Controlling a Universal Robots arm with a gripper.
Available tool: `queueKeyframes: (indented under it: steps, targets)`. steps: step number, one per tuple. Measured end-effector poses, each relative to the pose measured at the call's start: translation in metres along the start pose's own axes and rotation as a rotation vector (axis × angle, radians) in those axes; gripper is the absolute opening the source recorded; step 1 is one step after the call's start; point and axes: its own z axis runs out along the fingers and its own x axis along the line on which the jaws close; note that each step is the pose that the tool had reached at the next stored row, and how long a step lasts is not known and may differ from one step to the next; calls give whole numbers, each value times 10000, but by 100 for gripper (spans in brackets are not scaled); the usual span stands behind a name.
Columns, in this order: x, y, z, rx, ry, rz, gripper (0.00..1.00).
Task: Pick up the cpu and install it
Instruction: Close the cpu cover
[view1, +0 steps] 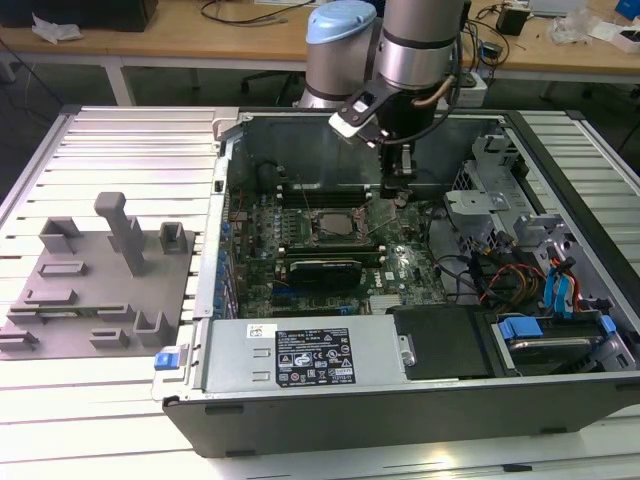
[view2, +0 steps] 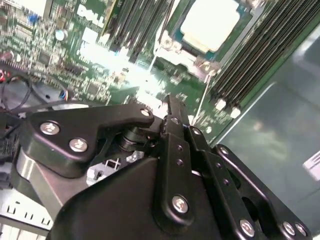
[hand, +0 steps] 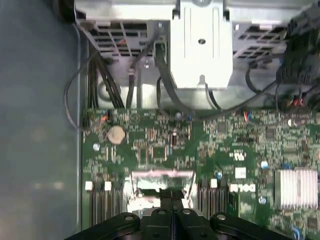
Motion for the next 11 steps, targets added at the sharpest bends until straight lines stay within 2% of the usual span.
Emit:
queueKeyframes:
  steps: [3, 5, 7, 11]
  targets:
    - [1, 219, 7, 69, 0, -1, 11]
    - [2, 315, 13, 95, 2, -2, 11]
    - [2, 341, 30, 109, 0, -3, 11]
    - [5, 352, 136, 162, 0, -4, 11]
